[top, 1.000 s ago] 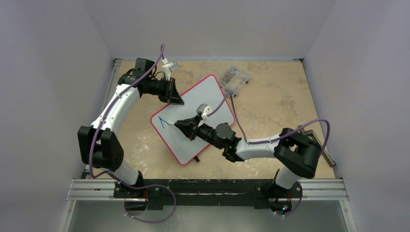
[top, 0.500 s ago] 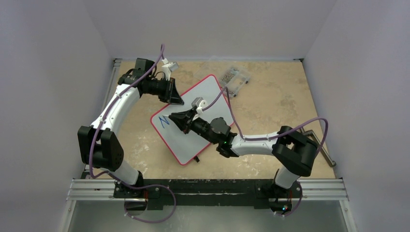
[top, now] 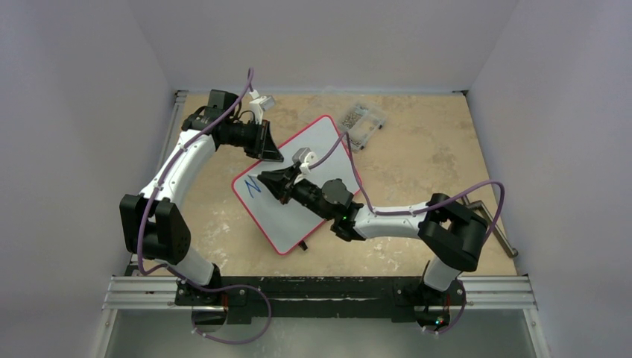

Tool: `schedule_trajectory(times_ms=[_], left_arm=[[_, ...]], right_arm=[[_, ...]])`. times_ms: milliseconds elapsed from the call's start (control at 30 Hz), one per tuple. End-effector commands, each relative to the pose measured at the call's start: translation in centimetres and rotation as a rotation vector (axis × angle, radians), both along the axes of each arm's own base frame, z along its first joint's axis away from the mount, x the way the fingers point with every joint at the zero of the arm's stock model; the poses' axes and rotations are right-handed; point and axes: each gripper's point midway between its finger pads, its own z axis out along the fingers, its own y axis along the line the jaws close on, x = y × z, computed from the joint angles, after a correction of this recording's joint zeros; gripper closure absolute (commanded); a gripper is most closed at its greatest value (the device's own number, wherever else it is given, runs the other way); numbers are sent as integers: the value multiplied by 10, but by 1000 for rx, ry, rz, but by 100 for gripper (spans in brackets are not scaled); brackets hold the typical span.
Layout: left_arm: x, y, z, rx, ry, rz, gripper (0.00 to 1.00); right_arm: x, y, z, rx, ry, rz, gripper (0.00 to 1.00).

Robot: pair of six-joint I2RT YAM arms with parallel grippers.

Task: Write a sentence on the whiteboard

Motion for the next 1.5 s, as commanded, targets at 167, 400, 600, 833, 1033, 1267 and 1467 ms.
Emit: schedule_trajectory(times_ms=[167, 400, 600, 833, 1033, 1267, 1467], left_arm=[[-2, 1, 4, 58, -52, -5, 100], [-2, 1, 4, 59, -53, -6, 100], [-2, 1, 6, 57, -58, -5, 100], [-3, 1, 6, 55, -59, -7, 100], [-3, 1, 8, 58, -65, -3, 100], [-3, 1, 8, 58, -66, -2, 100], [-3, 1, 8, 60, -62, 2, 100]], right_arm=[[4, -19, -25, -58, 25, -66, 100], [-2, -33, -38, -75, 47, -77, 100], [-3, -41, -47, -95, 60, -93, 100], [-4, -43, -40, -83, 62, -93, 100], [-7, -45, -26, -73, 54, -85, 100], [-9, -51, 3, -20, 26, -88, 100], [-3, -51, 21, 5, -30, -118, 100]])
